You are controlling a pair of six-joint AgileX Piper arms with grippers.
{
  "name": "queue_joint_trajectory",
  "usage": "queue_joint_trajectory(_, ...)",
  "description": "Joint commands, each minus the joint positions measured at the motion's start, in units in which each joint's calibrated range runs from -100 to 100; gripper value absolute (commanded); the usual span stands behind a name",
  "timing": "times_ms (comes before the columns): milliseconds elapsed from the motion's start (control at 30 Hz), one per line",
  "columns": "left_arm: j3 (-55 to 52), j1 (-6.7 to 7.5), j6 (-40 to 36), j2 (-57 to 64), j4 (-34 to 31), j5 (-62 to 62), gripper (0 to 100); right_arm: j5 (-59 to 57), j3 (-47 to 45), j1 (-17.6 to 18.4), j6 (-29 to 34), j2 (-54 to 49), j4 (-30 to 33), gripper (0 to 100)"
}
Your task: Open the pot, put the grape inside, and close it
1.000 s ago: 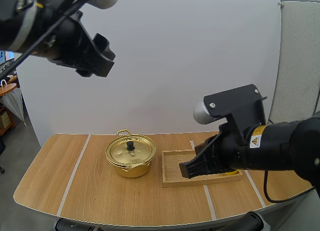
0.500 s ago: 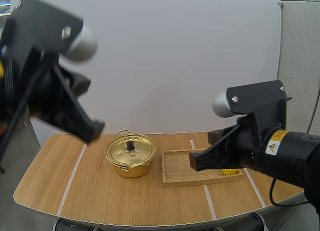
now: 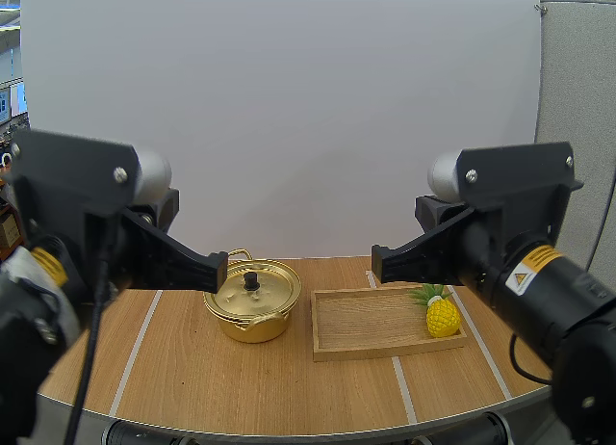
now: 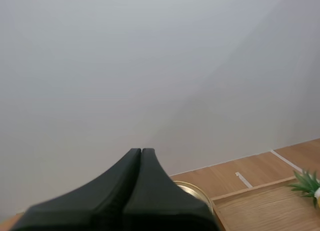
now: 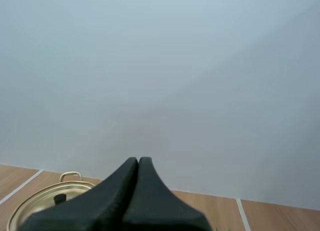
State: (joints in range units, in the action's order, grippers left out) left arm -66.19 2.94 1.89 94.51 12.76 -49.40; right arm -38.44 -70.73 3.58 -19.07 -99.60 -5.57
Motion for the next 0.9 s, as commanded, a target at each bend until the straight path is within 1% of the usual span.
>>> queue_joint_trajectory(0,-6.0,0.12,1.1,0.3,0.2,9.8,0,9.6,-4.4,-1.4,-0.3,-0.4,0.2,0)
queue_joint_trajectory(100,-9.4,-0.16,2.3,0.3,0.2,10.1,0,12.5,-7.0,-1.7,-0.3,-0.4,-0.7,0)
queue_joint_trajectory(233,-10.1,-0.97,2.3,0.3,0.2,10.3,0,14.4,-10.1,-1.8,-0.3,-0.4,-0.9,0)
queue_joint_trajectory(300,-10.2,-1.17,2.3,0.8,0.2,13.6,0,17.3,-12.2,-1.8,-0.3,-0.4,-0.9,0)
queue_joint_trajectory(400,-13.0,-1.60,2.3,2.3,0.2,26.2,0,22.0,-15.7,-1.8,-0.3,-0.4,0.0,0)
queue_joint_trajectory(533,-21.1,-1.69,1.2,2.8,0.3,43.6,0,27.1,-20.2,-1.8,-0.3,-0.4,2.5,0)
queue_joint_trajectory(733,-32.9,-1.69,0.8,3.1,0.3,61.3,0,33.0,-26.4,-1.8,-0.3,-0.4,2.9,0)
queue_joint_trajectory(800,-33.8,-1.69,-0.4,4.2,0.3,62.4,0,36.6,-29.0,-1.8,-0.3,-0.4,2.9,0)
queue_joint_trajectory(833,-33.8,-1.76,-0.8,4.5,0.3,56.3,0,38.4,-29.3,-1.8,-0.3,-0.4,2.9,0)
queue_joint_trajectory(867,-33.8,-1.76,-1.9,4.8,0.3,53.2,0,40.1,-29.3,-1.8,-0.3,-0.4,2.9,0)
